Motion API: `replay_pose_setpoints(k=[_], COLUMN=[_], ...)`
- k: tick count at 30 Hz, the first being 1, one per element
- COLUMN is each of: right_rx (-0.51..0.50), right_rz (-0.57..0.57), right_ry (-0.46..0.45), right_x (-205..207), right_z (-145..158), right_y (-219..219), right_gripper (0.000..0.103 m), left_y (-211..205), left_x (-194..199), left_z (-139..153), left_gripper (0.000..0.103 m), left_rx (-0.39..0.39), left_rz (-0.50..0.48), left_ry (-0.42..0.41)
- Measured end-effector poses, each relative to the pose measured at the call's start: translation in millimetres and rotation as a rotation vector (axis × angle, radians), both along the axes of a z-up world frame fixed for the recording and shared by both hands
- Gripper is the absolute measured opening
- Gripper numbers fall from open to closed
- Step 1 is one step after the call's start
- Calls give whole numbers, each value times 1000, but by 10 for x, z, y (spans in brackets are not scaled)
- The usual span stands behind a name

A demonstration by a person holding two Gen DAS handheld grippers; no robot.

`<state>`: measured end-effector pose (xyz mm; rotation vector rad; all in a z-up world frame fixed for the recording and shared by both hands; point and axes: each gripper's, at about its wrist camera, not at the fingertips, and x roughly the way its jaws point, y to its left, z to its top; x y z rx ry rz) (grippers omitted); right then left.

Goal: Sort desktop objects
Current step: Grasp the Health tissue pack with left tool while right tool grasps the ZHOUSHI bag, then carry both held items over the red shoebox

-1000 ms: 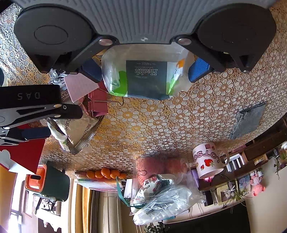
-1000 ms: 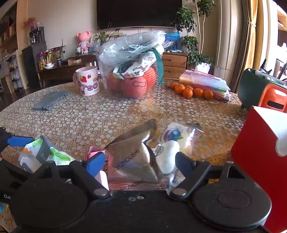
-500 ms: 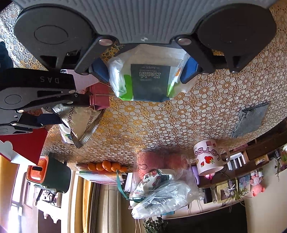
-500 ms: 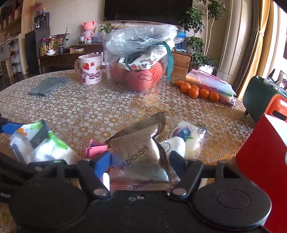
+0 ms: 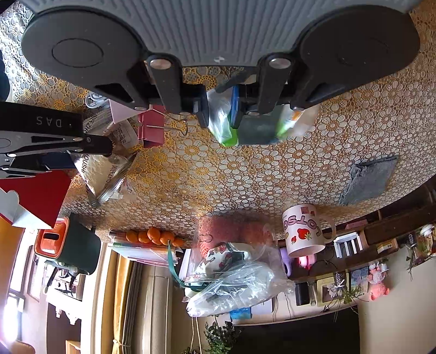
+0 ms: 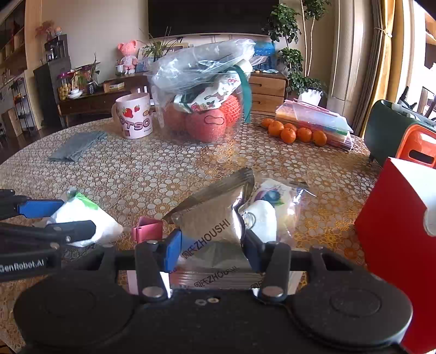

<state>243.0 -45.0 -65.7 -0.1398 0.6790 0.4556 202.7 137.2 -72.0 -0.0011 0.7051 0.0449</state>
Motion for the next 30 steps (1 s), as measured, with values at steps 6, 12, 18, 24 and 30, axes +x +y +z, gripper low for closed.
replay_pose_setpoints(k=[6,12,18,24,30], right_rx=[34,71,107,126,145], right_rz=[-17,-33,-50,-78,-110], right_ry=[-19,-23,-19,-26,-29], right_x=[-92,-249,-416,-577,-688], right_z=[143,299,482,656,818], right_y=[-185,-453,-765,-1080,-1453], right_gripper=[48,48,48,48,48], left_y=[-50,-159,-358,-726,-1155], left_x=[-60,-201,-349,-434,-458], left_z=[98,275,581,832,1004], left_gripper=[10,9,9,9,9], left_rx=[13,20,-3,-9,-6], left_rz=[0,-4,-41,-112,-194], left_ry=[-6,-26,-60,-90,-106])
